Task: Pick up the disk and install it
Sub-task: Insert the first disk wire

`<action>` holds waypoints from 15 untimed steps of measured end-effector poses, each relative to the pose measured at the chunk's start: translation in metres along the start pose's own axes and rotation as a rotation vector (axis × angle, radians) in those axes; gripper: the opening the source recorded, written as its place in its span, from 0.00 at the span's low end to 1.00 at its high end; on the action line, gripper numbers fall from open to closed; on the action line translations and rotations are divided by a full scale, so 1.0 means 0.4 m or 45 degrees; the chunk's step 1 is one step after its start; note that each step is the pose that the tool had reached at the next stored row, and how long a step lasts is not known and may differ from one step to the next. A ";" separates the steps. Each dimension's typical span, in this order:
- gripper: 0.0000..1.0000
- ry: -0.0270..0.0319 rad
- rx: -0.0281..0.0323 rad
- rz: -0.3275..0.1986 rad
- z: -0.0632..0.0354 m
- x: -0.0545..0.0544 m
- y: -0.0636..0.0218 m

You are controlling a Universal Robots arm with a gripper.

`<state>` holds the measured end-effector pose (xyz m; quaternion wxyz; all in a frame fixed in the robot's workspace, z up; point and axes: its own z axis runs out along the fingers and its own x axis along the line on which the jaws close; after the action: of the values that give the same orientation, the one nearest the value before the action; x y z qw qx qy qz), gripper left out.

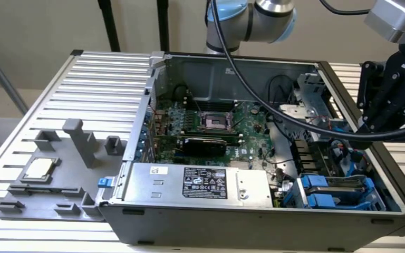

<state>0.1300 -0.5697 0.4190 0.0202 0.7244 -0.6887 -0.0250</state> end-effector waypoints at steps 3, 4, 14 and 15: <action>0.11 -0.0006 -0.0012 0.000 0.003 0.002 -0.035; 0.11 -0.0006 -0.0013 0.000 0.005 0.002 -0.046; 0.11 -0.0001 -0.0013 -0.001 0.041 -0.002 -0.135; 0.11 -0.0001 -0.0013 -0.001 0.045 -0.003 -0.135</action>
<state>0.1828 -0.5654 0.3974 0.0205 0.7247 -0.6883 -0.0254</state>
